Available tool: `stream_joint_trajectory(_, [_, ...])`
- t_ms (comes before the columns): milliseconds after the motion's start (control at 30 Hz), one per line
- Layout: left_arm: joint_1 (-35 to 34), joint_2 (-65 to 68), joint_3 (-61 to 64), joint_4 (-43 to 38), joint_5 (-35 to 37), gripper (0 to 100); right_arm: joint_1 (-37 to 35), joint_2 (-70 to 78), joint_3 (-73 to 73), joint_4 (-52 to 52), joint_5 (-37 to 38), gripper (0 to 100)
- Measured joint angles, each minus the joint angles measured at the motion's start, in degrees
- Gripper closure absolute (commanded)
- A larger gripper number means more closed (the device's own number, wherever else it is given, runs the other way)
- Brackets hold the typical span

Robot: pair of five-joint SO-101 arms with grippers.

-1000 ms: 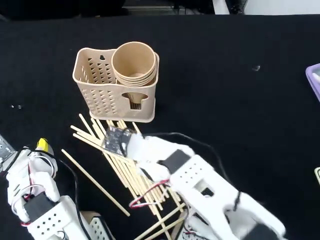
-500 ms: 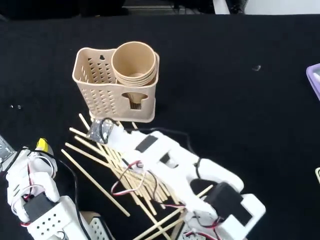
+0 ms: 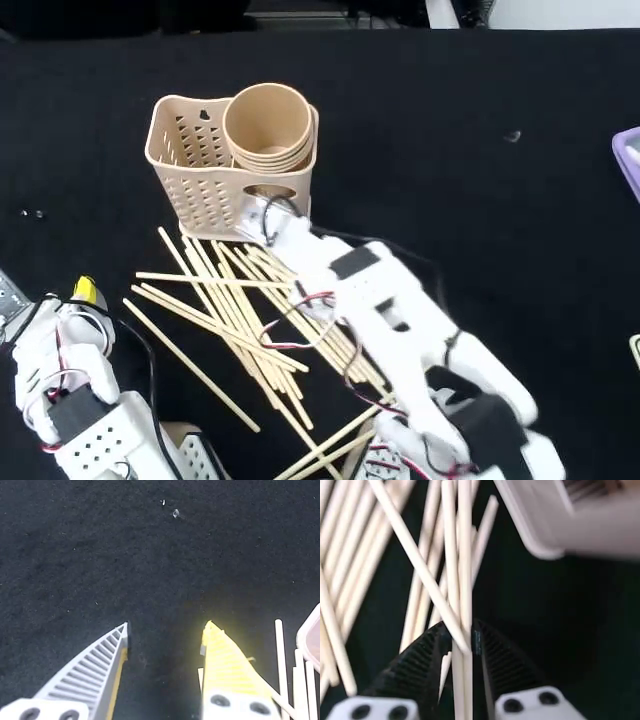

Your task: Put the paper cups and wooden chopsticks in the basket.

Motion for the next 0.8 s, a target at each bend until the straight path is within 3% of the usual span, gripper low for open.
stream_joint_trajectory(133, [0.0,0.0,0.0,0.0,0.0,76,4.0,-7.1,4.3,4.0,3.7,98.8])
stream_joint_trajectory(400, [0.0,0.0,0.0,0.0,0.0,76,15.0,-14.5,12.3,4.4,18.0,98.8])
stream_joint_trajectory(700, [0.0,0.0,0.0,0.0,0.0,76,16.9,-14.9,16.8,-5.8,19.4,98.4])
stream_joint_trajectory(800, [0.0,0.0,0.0,0.0,0.0,76,16.9,-14.9,17.3,-7.3,19.4,93.1])
